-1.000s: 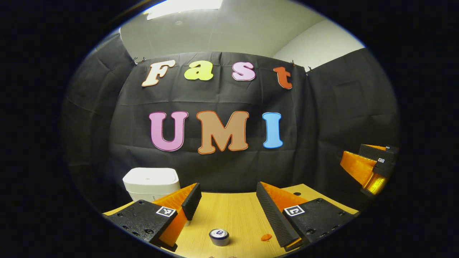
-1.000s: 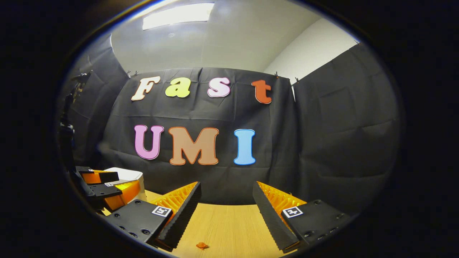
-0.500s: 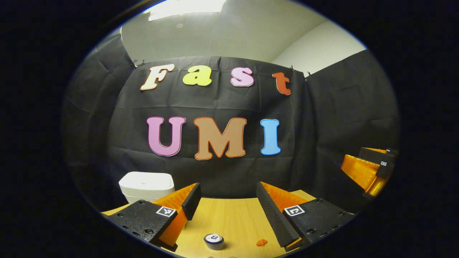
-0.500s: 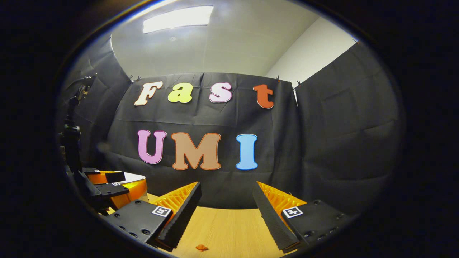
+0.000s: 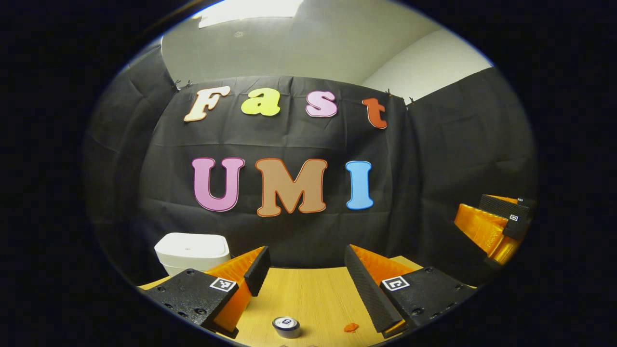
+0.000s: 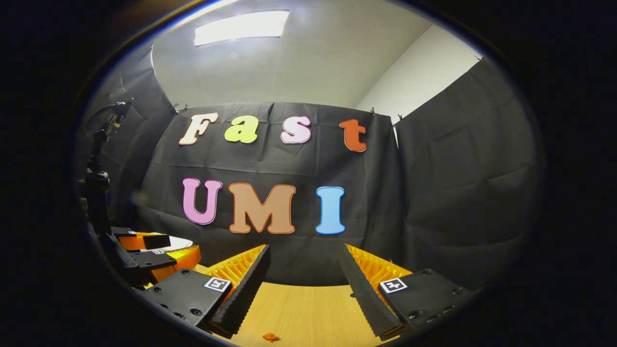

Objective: Press the lid of the desktop garbage bin to open it, pick up the crumpled paper on the desktop and throw it into the bin, then pick up the pop can on the desktop and drop it into the bin, and finally close the garbage bin lid.

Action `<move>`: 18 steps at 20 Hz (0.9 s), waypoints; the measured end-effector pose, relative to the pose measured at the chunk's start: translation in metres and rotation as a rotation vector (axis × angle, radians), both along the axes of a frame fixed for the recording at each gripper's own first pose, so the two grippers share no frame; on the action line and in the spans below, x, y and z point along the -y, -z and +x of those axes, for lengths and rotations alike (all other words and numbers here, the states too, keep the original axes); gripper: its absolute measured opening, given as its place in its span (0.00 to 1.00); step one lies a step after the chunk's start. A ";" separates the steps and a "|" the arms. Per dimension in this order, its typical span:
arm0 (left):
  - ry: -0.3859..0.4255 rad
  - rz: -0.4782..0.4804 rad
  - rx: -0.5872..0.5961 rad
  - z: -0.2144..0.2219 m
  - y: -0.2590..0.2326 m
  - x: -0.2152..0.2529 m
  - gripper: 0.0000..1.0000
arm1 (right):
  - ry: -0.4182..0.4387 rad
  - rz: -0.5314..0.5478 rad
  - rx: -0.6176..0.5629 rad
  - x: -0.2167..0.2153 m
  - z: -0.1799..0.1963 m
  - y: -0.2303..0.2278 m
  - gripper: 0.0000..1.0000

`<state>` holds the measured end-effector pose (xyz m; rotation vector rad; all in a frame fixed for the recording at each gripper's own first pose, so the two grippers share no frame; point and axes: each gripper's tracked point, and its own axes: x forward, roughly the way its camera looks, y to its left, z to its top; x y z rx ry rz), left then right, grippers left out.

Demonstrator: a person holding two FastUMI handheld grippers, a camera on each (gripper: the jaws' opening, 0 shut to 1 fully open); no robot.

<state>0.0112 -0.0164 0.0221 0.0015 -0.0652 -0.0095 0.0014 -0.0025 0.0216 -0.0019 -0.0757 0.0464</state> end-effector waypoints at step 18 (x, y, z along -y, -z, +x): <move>-0.088 0.020 -0.011 -0.009 0.005 -0.045 0.93 | -0.036 0.017 -0.065 -0.027 0.014 0.016 0.96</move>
